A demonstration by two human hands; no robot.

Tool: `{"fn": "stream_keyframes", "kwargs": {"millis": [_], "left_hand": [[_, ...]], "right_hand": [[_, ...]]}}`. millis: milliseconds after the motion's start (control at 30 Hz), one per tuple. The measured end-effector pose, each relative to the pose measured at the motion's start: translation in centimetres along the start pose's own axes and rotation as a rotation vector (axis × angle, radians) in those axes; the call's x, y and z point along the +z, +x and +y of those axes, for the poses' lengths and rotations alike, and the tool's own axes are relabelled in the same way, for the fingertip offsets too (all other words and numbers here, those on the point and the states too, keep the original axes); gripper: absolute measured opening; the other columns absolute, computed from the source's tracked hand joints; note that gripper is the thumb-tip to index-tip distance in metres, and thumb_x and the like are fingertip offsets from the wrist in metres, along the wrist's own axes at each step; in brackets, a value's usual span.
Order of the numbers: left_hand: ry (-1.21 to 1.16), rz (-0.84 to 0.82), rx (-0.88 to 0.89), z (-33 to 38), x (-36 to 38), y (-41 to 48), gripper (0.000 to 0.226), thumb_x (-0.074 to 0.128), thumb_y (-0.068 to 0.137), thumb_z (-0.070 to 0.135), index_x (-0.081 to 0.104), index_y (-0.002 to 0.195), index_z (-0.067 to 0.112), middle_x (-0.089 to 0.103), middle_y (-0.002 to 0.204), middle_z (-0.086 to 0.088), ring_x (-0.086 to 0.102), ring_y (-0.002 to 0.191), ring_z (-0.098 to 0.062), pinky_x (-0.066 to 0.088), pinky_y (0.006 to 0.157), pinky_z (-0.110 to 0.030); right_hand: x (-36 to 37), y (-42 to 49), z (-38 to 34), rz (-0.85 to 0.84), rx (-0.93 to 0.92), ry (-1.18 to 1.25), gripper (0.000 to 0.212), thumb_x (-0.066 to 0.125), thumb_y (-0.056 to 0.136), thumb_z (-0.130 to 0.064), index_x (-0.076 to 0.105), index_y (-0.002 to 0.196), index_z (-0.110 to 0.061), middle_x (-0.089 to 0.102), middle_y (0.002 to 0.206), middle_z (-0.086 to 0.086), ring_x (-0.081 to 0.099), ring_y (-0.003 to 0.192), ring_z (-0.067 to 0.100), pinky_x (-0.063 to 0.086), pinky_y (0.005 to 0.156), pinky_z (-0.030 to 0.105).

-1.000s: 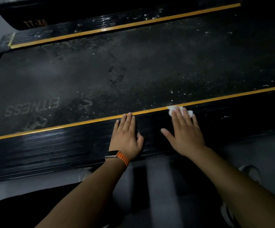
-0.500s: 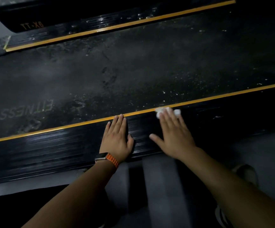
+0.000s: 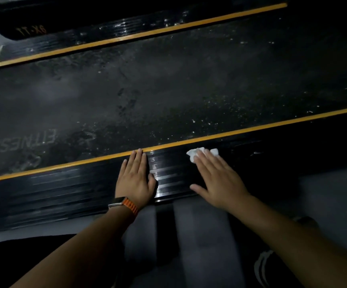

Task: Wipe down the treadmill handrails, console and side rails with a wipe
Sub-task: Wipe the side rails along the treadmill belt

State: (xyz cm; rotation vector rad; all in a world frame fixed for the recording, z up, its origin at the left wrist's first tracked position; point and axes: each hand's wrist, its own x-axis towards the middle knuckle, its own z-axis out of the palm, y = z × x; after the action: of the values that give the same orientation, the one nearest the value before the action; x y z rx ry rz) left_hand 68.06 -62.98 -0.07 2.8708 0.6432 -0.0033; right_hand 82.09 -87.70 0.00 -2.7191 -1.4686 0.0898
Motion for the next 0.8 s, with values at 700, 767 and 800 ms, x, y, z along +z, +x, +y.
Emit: {"fn": "stream_keyframes", "kwargs": {"millis": [700,767,800], "left_hand": [[-0.044,-0.073,0.095,11.0,1.3,2.6,0.074,0.023,0.100,0.047,0.022,0.162,0.008,0.011,0.171,-0.009,0.004,0.159,-0.022,-0.002,0.128,-0.038],[-0.050,-0.056,0.091,11.0,1.3,2.7,0.073,0.026,0.099,0.047,0.023,0.162,0.009,0.013,0.171,-0.008,0.005,0.159,-0.021,-0.003,0.127,-0.036],[-0.052,-0.050,0.086,10.9,1.3,2.6,0.073,0.026,0.099,0.047,0.024,0.162,0.009,0.014,0.170,-0.008,0.007,0.158,-0.021,-0.003,0.127,-0.036]], "right_hand": [[0.0,-3.8,2.5,0.023,-0.140,0.032,0.086,0.040,0.100,-0.064,0.035,0.160,-0.003,0.027,0.169,0.017,0.016,0.160,0.030,0.024,0.128,0.048],[-0.1,-3.9,3.0,0.019,-0.213,0.019,0.083,0.041,0.100,-0.062,0.037,0.160,-0.005,0.030,0.169,0.015,0.019,0.159,0.028,0.029,0.126,0.048],[-0.1,-4.3,3.8,0.020,-0.216,0.012,0.081,0.042,0.100,-0.061,0.038,0.159,-0.006,0.031,0.168,0.013,0.021,0.159,0.027,0.032,0.125,0.049]]}}
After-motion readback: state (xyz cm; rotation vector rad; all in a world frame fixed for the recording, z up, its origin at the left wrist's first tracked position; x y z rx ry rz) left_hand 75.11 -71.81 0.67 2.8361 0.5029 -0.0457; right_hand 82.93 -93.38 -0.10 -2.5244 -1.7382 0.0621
